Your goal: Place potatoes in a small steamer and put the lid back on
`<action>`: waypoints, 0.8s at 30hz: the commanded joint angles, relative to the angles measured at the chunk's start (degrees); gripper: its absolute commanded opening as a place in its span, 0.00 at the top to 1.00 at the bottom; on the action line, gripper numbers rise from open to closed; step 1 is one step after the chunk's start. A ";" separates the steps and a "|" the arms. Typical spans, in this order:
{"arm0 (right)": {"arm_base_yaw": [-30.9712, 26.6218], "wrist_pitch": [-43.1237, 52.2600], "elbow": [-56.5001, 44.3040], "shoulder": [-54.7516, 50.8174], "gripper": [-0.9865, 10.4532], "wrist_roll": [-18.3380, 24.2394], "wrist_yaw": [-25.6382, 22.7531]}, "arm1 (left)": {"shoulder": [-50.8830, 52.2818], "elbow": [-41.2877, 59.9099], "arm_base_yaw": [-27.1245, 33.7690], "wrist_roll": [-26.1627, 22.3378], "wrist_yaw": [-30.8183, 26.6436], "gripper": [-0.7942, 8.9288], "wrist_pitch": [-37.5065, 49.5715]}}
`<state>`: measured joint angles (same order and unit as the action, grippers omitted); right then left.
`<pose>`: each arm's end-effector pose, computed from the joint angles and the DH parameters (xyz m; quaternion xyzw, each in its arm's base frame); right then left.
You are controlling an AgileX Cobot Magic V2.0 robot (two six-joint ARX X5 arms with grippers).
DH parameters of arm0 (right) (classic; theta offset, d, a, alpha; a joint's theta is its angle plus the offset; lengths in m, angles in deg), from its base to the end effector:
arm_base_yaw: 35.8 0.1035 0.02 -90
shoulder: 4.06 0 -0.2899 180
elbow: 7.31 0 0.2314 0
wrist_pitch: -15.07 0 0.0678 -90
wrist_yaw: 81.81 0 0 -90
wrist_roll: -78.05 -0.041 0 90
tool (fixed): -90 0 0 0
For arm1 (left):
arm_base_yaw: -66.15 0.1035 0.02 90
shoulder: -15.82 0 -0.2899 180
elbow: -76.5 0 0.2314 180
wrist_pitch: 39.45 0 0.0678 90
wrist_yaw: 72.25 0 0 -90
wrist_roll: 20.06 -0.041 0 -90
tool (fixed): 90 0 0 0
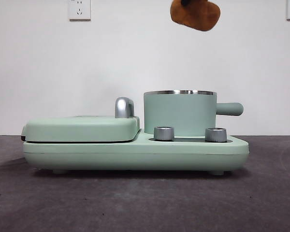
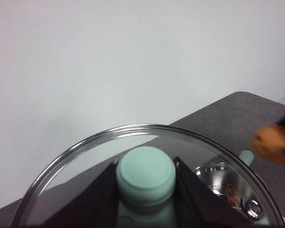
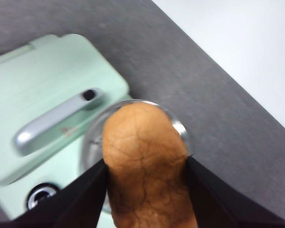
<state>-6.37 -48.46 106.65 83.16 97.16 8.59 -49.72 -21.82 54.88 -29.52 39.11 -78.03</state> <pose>0.2609 0.1475 0.4320 -0.2302 0.2607 0.2916 0.8911 0.1932 -0.0537 0.4820 0.0746 0.0271 -0.2838 0.9556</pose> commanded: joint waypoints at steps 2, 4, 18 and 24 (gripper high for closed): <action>-1.55 -2.91 8.26 7.50 0.72 -1.25 1.51 | 0.15 -1.51 0.00 0.09 0.28 0.91 2.14; -2.36 -4.07 10.88 10.40 0.72 -1.86 2.03 | 0.15 -1.51 0.00 0.09 0.28 0.91 2.14; -4.50 -2.34 14.01 22.75 0.72 -3.45 7.72 | 0.04 -1.51 0.00 0.09 0.28 0.91 2.14; -4.57 -1.95 14.01 26.69 0.72 -3.48 7.74 | 0.00 -1.51 0.00 0.07 0.28 0.91 2.16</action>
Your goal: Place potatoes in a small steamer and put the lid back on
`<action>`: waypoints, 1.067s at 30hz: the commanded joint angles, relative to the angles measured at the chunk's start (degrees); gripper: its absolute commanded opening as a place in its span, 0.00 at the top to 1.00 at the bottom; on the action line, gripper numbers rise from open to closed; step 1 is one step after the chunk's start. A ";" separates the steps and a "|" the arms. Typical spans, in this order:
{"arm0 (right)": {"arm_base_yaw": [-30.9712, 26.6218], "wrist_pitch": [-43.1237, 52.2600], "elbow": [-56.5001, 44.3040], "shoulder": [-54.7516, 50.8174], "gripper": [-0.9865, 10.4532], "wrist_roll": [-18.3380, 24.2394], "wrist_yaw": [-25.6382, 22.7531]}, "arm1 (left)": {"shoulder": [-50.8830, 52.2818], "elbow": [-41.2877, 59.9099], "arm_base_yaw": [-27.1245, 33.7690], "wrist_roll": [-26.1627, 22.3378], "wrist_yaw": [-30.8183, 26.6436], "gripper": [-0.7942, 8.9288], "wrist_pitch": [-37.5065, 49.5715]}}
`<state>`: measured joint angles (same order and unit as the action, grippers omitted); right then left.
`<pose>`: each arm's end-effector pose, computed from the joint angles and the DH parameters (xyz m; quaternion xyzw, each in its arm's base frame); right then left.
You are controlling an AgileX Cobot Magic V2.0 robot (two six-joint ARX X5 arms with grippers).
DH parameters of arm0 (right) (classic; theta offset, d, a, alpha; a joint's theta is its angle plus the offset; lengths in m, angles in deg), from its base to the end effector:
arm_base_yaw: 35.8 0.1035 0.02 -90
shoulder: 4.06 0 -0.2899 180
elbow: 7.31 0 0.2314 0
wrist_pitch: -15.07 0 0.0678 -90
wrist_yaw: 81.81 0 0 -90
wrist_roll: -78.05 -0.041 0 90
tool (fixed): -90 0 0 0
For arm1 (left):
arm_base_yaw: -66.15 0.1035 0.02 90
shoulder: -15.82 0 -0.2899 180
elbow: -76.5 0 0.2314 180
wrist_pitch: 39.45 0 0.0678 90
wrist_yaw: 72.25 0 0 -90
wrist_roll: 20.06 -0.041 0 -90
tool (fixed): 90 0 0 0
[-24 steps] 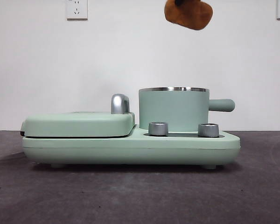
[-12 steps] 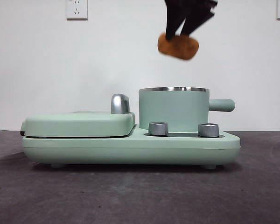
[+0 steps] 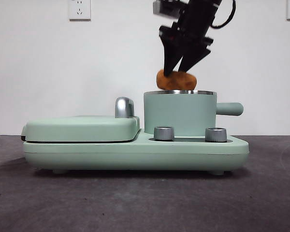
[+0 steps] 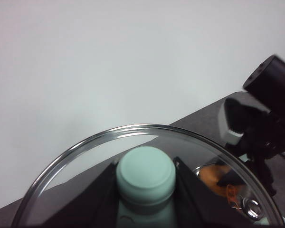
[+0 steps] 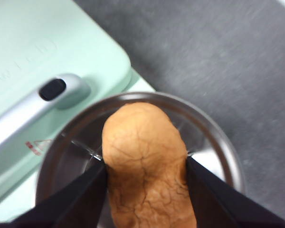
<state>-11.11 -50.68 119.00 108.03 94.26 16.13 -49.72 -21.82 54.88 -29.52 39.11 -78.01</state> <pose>0.3799 0.1809 0.3441 -0.1845 0.3901 0.3111 0.8468 0.1932 -0.0537 0.4820 0.0746 0.0269 -0.2837 0.9556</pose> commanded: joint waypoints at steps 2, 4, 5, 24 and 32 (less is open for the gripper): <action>0.17 -0.20 1.66 2.89 0.72 -0.57 0.15 | 0.00 -1.51 0.00 0.07 0.28 0.91 2.14; 0.15 -1.07 1.64 3.80 0.72 -0.59 -0.04 | 0.00 -1.51 0.00 0.07 0.28 0.91 2.19; 0.17 -1.16 1.64 4.35 0.72 -0.59 -0.04 | 0.00 -1.51 0.00 0.07 0.28 0.91 2.25; -0.94 -0.85 1.53 6.64 0.72 -0.57 -0.39 | 0.00 -1.51 0.00 0.07 0.28 0.91 2.49; -0.83 -1.46 1.53 7.39 0.70 -0.55 0.24 | 0.00 -1.51 0.00 0.09 0.28 0.91 2.47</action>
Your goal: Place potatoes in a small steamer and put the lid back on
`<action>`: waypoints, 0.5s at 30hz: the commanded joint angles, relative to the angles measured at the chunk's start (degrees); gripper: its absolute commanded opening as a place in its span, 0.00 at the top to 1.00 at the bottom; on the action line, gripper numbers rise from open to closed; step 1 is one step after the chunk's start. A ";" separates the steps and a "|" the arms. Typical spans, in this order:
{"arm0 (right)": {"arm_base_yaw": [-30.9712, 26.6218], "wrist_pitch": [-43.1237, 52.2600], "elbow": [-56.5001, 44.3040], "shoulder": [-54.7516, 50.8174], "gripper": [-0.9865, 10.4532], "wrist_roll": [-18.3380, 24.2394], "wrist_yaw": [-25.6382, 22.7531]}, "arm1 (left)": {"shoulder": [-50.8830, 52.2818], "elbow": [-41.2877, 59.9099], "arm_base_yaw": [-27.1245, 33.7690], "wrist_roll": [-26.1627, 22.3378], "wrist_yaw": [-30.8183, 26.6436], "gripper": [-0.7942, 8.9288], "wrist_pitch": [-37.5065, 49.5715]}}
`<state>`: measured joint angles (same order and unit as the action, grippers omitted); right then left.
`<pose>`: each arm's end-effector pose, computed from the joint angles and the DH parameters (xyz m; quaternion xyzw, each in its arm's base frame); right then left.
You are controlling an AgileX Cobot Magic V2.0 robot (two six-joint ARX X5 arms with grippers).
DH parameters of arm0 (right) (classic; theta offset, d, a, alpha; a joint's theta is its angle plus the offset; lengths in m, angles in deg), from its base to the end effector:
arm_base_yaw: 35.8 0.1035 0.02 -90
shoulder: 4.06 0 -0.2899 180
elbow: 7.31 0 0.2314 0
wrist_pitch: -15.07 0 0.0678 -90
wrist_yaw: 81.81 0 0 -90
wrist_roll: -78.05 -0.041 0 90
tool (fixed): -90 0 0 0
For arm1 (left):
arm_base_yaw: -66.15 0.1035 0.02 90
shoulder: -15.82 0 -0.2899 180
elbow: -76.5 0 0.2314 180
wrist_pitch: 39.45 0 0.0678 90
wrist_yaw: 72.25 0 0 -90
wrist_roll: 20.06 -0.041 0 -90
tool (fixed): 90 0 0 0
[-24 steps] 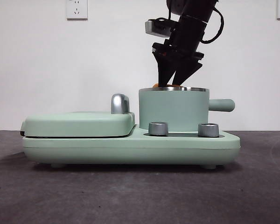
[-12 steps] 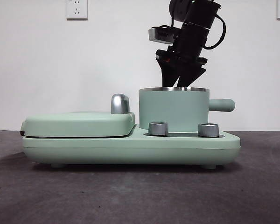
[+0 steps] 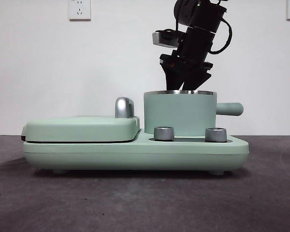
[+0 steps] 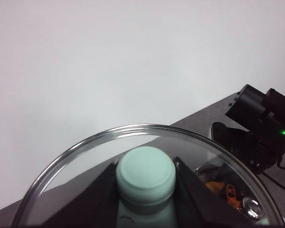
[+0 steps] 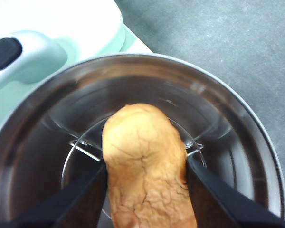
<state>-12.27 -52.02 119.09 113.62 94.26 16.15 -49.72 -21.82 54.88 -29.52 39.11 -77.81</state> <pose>0.4014 0.1810 0.3030 -0.1839 0.4449 0.3027 0.8226 0.1932 -0.0537 0.4824 0.0748 0.0252 -0.2836 0.9557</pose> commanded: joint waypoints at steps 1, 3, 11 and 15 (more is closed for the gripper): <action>0.33 -0.24 1.44 1.79 0.65 -0.55 0.22 | 0.00 -1.51 0.00 0.09 0.28 0.91 2.27; 0.33 -0.17 1.49 1.75 0.57 -0.57 0.42 | 0.00 -1.51 0.00 0.07 0.28 0.91 2.29; 0.13 0.04 1.60 -9.09 0.66 -2.21 1.57 | -0.02 -1.51 -0.02 0.09 0.31 0.91 2.08; -1.33 -5.68 1.55 -18.95 0.67 -3.28 1.01 | -0.74 -1.51 -1.16 0.11 0.33 0.91 2.08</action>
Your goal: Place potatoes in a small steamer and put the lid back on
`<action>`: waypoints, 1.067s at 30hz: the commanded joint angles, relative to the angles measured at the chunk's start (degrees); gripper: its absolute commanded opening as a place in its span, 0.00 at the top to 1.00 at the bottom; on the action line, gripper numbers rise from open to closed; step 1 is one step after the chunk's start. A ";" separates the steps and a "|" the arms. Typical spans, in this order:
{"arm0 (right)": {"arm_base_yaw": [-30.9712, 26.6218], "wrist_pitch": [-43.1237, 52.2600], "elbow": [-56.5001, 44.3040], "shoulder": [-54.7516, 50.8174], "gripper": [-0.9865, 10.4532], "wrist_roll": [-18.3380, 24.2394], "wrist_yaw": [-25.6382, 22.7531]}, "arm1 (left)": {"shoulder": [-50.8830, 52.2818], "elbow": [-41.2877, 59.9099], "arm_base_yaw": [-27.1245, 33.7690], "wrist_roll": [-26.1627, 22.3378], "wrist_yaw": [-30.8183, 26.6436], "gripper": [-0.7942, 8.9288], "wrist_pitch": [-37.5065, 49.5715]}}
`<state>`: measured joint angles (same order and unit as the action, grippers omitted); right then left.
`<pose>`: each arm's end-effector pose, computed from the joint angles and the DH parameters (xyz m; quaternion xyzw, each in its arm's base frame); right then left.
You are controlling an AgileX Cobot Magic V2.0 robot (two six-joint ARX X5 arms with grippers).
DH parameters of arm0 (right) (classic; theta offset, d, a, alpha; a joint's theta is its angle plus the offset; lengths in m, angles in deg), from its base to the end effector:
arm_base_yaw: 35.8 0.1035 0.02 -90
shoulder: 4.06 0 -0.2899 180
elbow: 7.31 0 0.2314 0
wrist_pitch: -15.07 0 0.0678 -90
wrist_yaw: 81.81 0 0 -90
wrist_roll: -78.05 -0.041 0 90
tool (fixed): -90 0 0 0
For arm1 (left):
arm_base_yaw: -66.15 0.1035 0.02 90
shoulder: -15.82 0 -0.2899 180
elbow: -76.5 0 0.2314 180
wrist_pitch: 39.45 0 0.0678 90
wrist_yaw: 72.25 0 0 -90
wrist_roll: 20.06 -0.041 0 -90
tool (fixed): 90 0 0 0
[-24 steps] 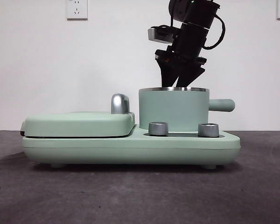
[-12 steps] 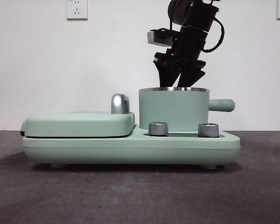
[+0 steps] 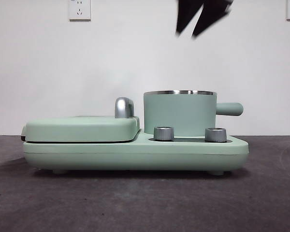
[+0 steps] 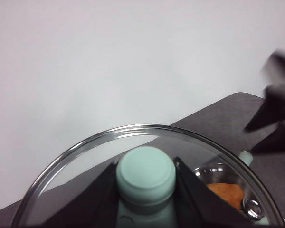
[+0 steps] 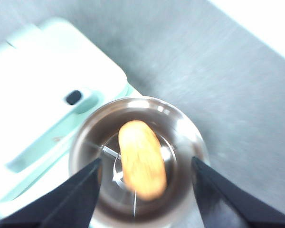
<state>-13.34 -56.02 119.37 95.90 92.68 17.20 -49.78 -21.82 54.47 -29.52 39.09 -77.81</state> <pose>0.3249 0.1413 0.4173 -0.1573 0.3400 0.2968 0.8784 0.1932 -0.0552 0.4822 0.0748 0.0255 -0.2869 0.9547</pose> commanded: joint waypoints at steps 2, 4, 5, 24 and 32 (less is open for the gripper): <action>-0.24 -4.52 1.16 -5.92 0.67 -2.12 -0.20 | -1.77 -1.51 -1.77 0.11 0.35 0.91 2.32; 0.52 -6.67 1.16 -10.10 0.67 -2.25 -0.50 | -3.39 -1.51 -3.21 0.09 0.35 0.91 2.78; 1.66 -7.91 1.03 -12.52 0.68 -2.32 -1.25 | -4.48 -1.51 -4.17 0.09 0.35 0.91 3.50; 10.95 -6.69 -32.02 -51.80 0.68 -9.68 -8.63 | -20.41 -1.51 -14.80 4.66 1.51 0.91 20.37; 10.95 -13.97 -33.66 -59.58 0.68 -16.11 -9.01 | -29.14 -1.57 -17.99 9.01 1.51 0.91 30.86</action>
<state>-2.80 -70.01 85.21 36.21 79.42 8.37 -78.15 -21.82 36.94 -22.02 40.27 -49.79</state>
